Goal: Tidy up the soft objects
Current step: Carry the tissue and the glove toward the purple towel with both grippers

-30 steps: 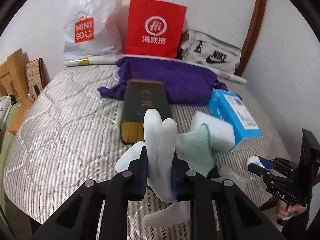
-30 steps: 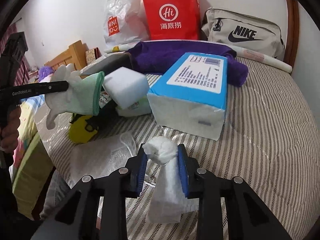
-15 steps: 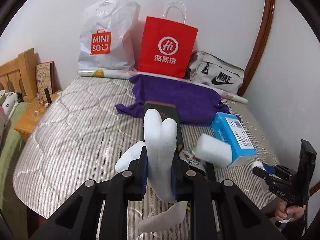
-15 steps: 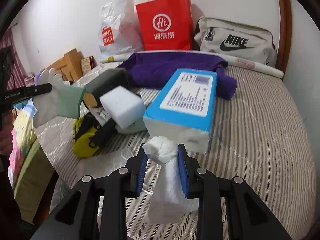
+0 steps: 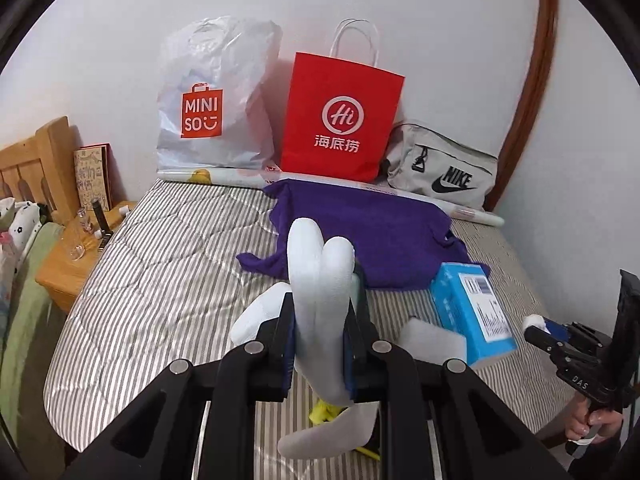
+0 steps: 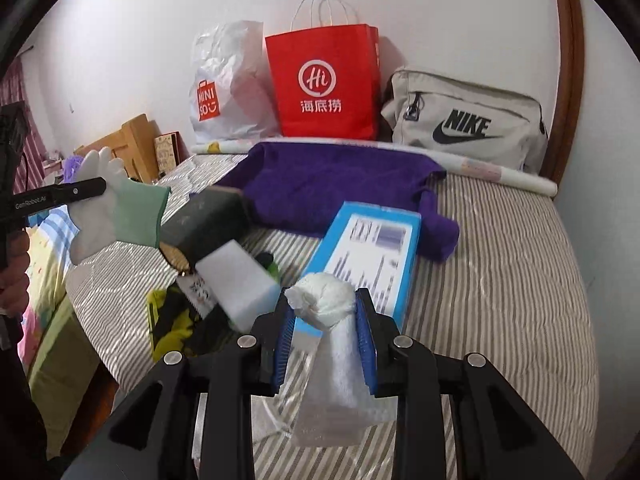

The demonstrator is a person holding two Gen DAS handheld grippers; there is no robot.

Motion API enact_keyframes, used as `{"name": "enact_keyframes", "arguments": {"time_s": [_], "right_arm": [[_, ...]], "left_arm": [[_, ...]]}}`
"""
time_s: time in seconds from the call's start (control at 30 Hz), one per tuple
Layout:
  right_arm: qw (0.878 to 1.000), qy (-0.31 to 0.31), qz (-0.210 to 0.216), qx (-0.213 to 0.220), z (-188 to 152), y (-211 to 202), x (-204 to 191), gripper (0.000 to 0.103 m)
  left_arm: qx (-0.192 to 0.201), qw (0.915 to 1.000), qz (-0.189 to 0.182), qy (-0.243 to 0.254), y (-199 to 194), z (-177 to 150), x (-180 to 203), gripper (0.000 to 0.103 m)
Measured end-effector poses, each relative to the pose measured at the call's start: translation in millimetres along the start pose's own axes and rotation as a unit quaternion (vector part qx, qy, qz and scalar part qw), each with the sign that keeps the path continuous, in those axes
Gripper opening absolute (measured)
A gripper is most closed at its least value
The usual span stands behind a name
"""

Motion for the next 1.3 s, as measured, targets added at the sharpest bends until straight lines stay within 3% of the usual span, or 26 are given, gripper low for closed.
{"name": "enact_keyframes", "arguments": {"time_s": [0.27, 0.7, 0.97, 1.3], "right_arm": [[1.0, 0.008, -0.016, 0.0, 44, 20, 14, 0.03], [0.999, 0.035, 0.0, -0.018, 106, 89, 43, 0.03], [0.998, 0.038, 0.014, -0.056, 122, 145, 57, 0.03], [0.994, 0.042, 0.004, -0.104, 119, 196, 74, 0.031]], "left_arm": [[-0.01, 0.9998, 0.011, 0.013, 22, 34, 4, 0.018], [-0.025, 0.9989, 0.015, 0.036, 85, 84, 15, 0.018], [-0.04, 0.9982, 0.002, 0.044, 137, 111, 25, 0.018], [-0.086, 0.9955, -0.021, 0.034, 213, 118, 32, 0.018]]}}
Point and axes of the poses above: each gripper's, at about its wrist camera, not at the fingertips, and y roughly the way its jaws point, x to its right, z to its top, the point moved 9 cm from there along y, roughly the way its jaws point, and after that the axes turned 1 degree about y, right-handed, at the moved point
